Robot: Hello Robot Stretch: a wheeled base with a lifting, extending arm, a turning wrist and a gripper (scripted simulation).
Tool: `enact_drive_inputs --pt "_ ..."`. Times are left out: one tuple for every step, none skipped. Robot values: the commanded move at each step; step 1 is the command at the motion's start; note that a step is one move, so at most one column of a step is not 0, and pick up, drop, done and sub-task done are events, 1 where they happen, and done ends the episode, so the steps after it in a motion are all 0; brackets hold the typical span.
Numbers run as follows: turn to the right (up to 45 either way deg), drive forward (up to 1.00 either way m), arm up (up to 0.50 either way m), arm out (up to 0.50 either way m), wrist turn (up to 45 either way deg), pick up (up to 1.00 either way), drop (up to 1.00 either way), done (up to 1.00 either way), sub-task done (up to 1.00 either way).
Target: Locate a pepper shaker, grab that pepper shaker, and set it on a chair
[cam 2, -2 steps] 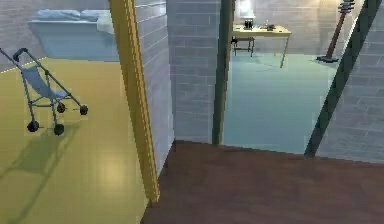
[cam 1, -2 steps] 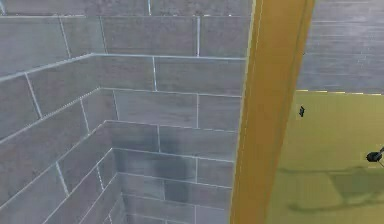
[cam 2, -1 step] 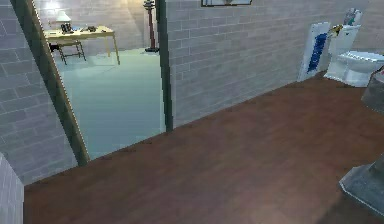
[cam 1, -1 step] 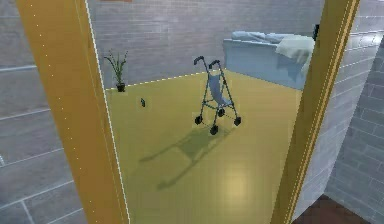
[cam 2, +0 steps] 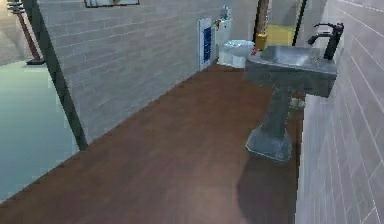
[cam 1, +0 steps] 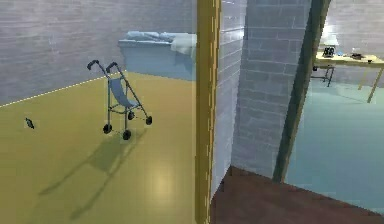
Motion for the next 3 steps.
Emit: enact_drive_inputs --pt "0.0 0.30 0.00 0.00 0.0 0.00 0.00 0.00 0.00" --pt "-45.0 0.00 0.00 0.00 0.0 0.00 0.00 0.00 0.00" --pt "-6.0 0.00 0.00 0.00 0.0 0.00 0.00 0.00 0.00"
